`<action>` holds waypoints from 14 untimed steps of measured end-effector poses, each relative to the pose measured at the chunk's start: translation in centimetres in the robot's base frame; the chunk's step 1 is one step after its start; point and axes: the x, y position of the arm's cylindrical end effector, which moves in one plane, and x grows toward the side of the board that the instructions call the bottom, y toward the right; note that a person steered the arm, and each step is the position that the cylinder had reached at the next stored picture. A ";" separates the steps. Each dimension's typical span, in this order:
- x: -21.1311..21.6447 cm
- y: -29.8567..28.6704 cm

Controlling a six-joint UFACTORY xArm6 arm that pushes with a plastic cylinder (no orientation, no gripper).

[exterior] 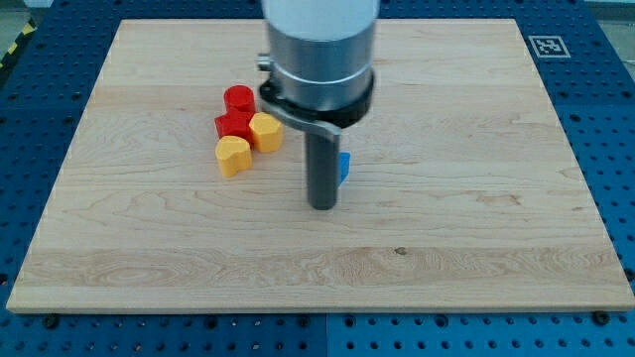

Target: Slide the blue triangle along with blue cube up a bit

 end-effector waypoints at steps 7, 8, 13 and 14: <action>-2.1 -1.9; -2.1 0.3; -10.3 1.7; -13.6 1.6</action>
